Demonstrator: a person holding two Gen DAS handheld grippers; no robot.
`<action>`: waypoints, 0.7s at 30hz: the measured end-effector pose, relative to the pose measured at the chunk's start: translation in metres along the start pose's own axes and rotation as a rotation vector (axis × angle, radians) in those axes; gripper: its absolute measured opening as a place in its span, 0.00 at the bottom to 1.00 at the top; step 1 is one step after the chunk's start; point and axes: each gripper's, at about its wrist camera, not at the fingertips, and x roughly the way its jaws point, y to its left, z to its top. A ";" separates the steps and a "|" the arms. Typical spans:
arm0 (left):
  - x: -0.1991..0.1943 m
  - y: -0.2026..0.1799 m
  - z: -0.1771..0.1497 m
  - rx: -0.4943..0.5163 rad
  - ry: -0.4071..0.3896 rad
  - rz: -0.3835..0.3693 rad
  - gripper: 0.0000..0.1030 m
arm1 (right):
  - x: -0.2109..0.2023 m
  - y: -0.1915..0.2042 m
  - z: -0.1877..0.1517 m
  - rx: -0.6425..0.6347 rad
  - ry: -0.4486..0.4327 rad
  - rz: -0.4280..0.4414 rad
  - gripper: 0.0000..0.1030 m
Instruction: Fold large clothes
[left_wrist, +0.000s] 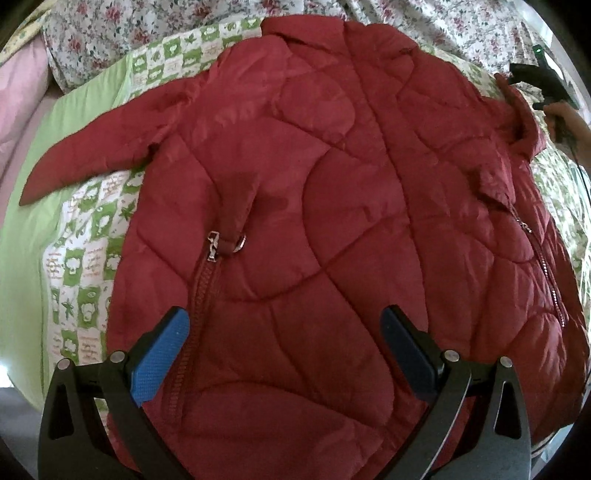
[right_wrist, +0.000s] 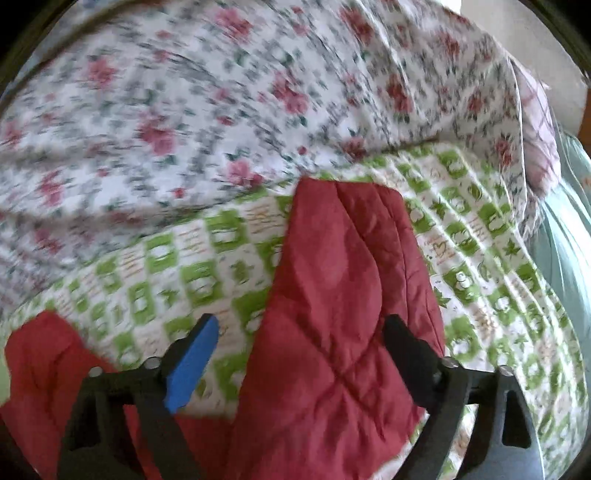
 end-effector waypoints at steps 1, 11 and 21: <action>0.003 0.000 0.000 0.000 0.011 -0.002 1.00 | 0.006 -0.001 0.001 0.005 0.011 -0.004 0.77; 0.014 0.008 0.009 -0.013 -0.002 -0.021 1.00 | 0.007 -0.006 -0.020 -0.022 -0.001 0.074 0.12; 0.024 0.031 0.029 -0.074 -0.011 -0.059 1.00 | -0.093 0.056 -0.105 -0.202 -0.037 0.451 0.10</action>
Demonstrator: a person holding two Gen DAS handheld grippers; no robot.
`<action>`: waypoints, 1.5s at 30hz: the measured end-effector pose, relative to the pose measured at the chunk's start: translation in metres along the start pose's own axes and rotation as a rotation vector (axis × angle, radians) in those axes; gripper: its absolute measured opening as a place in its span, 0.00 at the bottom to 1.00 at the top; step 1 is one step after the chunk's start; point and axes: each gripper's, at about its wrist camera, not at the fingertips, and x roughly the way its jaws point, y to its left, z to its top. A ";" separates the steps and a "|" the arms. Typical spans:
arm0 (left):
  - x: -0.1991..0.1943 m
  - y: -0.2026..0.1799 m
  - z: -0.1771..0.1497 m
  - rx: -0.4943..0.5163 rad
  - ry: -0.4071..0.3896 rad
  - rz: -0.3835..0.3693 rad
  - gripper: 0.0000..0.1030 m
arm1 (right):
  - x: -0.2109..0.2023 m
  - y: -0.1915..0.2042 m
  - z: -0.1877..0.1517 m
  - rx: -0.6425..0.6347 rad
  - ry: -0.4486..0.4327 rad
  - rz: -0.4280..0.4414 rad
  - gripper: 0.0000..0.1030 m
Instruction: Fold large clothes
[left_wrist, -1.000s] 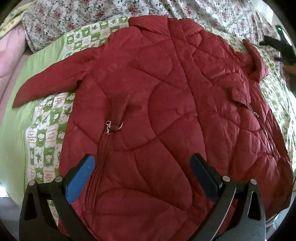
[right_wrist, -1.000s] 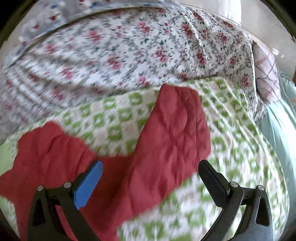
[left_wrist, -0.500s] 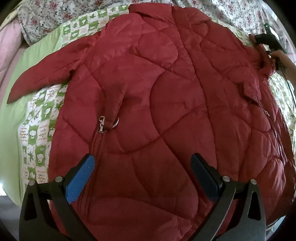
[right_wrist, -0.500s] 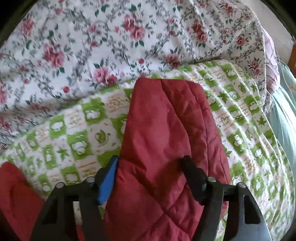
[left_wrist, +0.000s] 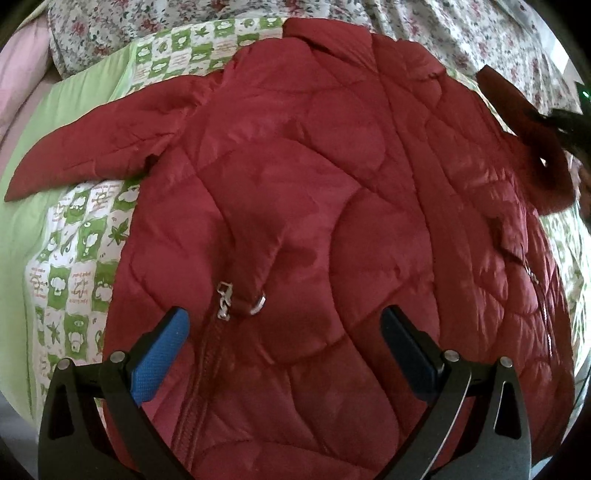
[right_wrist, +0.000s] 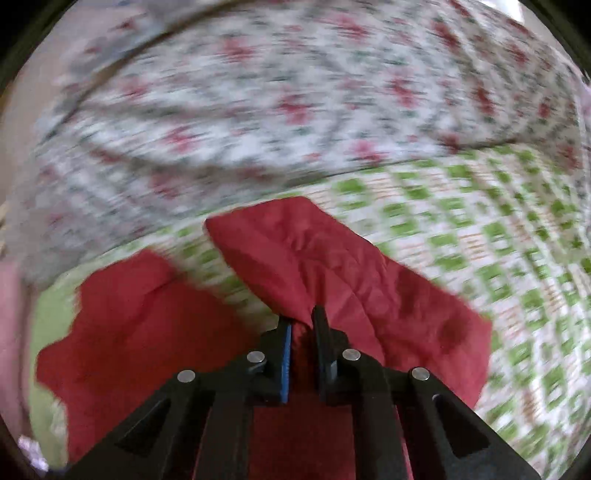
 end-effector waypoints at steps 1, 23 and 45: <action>0.000 0.002 0.001 -0.005 -0.001 -0.007 1.00 | -0.003 0.013 -0.009 -0.024 0.003 0.028 0.10; 0.039 0.019 0.082 -0.170 0.082 -0.412 1.00 | 0.017 0.189 -0.177 -0.397 0.242 0.239 0.18; 0.016 0.042 0.120 0.008 -0.104 -0.122 0.10 | -0.044 0.099 -0.135 -0.139 0.049 0.162 0.55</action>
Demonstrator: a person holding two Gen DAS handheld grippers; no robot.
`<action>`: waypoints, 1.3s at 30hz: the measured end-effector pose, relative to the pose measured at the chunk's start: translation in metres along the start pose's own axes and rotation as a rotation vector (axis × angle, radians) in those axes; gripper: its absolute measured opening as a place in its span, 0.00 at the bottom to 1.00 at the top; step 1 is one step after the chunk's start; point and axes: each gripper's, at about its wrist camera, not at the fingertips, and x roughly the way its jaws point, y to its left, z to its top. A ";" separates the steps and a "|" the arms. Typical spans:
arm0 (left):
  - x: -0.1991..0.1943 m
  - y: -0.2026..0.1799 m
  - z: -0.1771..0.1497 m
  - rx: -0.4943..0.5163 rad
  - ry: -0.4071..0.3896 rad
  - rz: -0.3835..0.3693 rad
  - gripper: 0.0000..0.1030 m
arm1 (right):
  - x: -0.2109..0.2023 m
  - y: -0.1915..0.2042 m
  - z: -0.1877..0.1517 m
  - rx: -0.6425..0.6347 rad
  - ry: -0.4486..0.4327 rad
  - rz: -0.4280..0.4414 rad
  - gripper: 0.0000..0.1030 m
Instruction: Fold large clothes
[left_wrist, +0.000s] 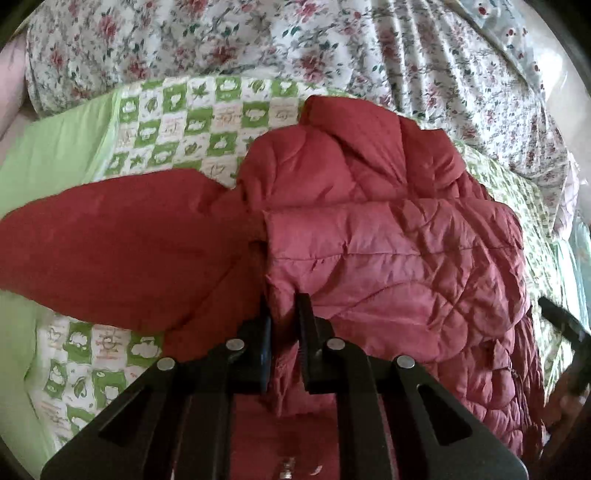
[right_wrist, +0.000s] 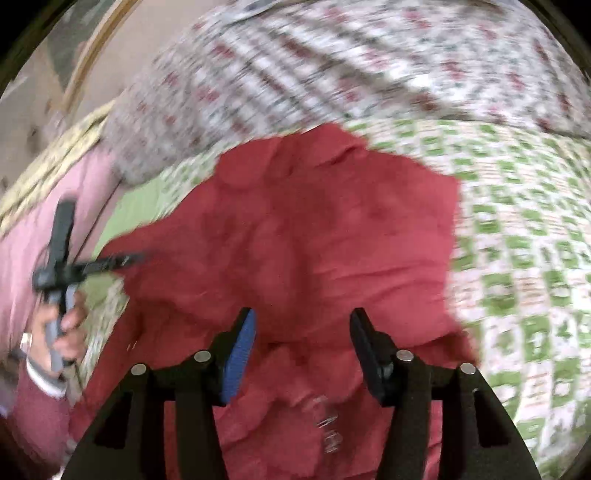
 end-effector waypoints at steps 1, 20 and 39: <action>0.003 -0.001 0.000 0.001 0.003 -0.002 0.10 | 0.002 -0.005 0.007 0.019 -0.012 -0.006 0.55; 0.000 -0.032 -0.026 0.039 -0.066 -0.010 0.18 | 0.093 -0.005 0.001 -0.085 0.033 -0.126 0.74; 0.041 -0.032 -0.051 -0.060 -0.156 0.111 0.19 | 0.088 -0.025 -0.002 -0.010 -0.019 0.017 0.78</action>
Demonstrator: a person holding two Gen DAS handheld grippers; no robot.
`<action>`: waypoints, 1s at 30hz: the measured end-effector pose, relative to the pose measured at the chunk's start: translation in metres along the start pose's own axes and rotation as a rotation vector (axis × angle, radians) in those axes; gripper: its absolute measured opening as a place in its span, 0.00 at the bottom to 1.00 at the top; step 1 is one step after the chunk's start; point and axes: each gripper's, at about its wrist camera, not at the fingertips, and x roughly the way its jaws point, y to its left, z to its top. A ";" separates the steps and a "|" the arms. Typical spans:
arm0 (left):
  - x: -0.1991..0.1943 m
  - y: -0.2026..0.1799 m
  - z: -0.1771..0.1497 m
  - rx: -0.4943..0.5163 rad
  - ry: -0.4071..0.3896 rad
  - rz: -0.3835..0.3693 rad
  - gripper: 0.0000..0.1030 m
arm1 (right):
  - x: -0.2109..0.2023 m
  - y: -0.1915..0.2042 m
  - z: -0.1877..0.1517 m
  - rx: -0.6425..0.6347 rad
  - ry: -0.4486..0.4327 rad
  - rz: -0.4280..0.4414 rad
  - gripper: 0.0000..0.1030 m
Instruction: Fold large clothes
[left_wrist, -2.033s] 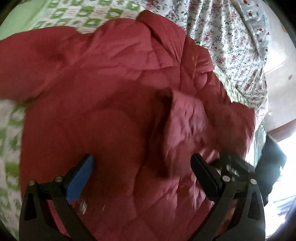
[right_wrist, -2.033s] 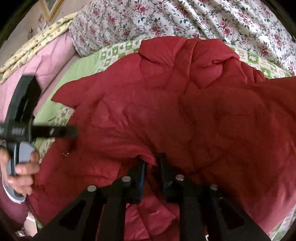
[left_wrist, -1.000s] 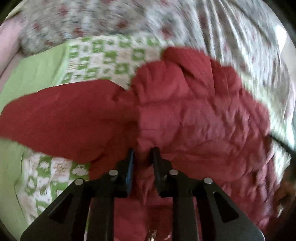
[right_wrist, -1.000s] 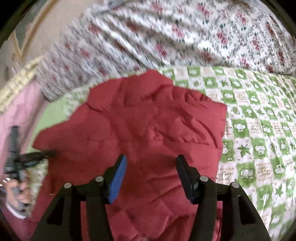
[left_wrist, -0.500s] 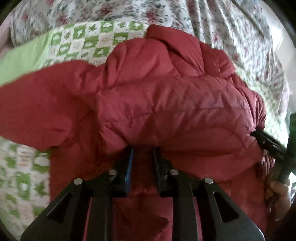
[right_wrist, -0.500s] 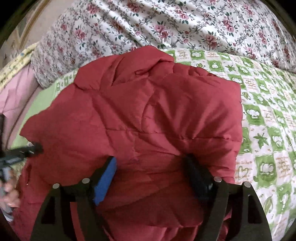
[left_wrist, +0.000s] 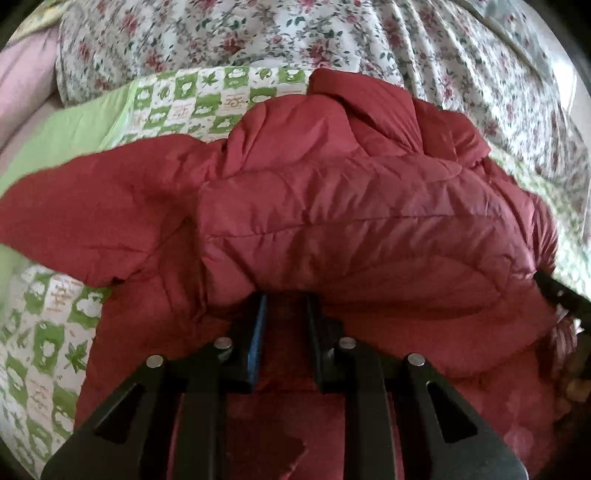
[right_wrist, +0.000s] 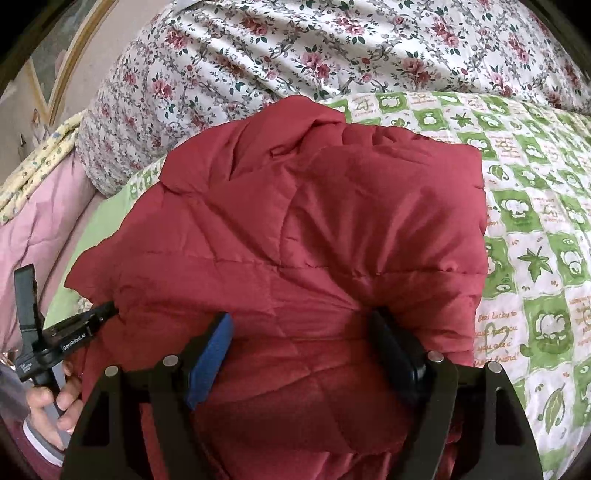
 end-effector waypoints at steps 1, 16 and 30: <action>-0.001 0.001 0.000 -0.003 0.002 -0.010 0.19 | 0.000 0.001 0.000 -0.003 -0.002 -0.003 0.78; -0.058 0.045 -0.002 -0.072 0.057 -0.149 0.41 | -0.106 0.072 -0.022 0.039 -0.027 0.033 0.84; -0.076 0.166 -0.023 -0.336 0.053 -0.133 0.55 | -0.137 0.123 -0.076 0.064 -0.007 0.084 0.84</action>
